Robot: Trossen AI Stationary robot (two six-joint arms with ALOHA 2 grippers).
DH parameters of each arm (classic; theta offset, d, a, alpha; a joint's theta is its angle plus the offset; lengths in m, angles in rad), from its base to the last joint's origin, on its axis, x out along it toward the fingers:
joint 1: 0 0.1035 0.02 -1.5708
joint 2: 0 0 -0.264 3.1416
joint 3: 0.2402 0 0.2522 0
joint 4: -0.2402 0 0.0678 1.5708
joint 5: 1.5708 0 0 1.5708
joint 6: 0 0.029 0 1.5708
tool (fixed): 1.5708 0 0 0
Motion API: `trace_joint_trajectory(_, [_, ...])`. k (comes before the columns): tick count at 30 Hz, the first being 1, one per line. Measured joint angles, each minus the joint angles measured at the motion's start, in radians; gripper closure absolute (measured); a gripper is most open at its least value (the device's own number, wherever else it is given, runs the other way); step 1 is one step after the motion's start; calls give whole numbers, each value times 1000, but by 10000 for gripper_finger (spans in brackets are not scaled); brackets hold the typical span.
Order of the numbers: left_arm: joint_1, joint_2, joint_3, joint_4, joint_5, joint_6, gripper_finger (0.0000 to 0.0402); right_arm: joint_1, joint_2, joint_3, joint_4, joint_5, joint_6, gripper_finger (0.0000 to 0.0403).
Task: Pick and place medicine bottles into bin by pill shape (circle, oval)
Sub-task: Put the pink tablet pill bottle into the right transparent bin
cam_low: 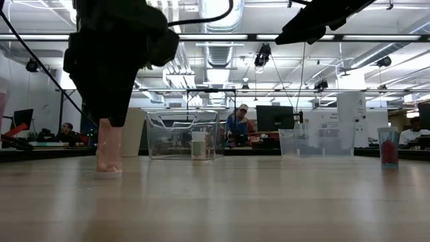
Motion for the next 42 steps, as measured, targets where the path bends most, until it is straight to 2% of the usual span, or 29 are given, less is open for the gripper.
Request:
trace_joint_trajectory(4, [0, 7, -2, 1, -1, 23, 167, 0, 0, 0, 0, 0, 0, 158])
trace_joint_trajectory(7, [0, 7, -3, 1, -4, 25, 184, 0, 0, 0, 0, 0, 0, 158])
trace_joint_trajectory(20, [0, 7, -4, 1, -12, 31, 322, 0, 0, 0, 0, 0, 3, 158])
trace_joint_trajectory(24, [0, 7, -4, 1, -13, 31, 330, 0, 0, 0, 0, 0, 3, 158])
trace_joint_trajectory(28, [0, 4, -4, -1, -23, 68, 317, 0, 0, 0, 0, 0, 4, 158])
trace_joint_trajectory(33, [2, -40, 2, -5, -120, 134, 317, 0, 0, 0, -1, 0, 4, 158])
trace_joint_trajectory(36, [4, -84, 2, 10, -233, 189, 318, 0, 0, 0, -1, 0, 4, 158])
trace_joint_trajectory(39, [4, -143, 2, 102, -347, 303, 318, 0, 0, 0, -1, -1, 3, 158])
trace_joint_trajectory(42, [4, -196, -6, 276, -417, 476, 318, 0, 0, -12, 18, -8, 4, 158])
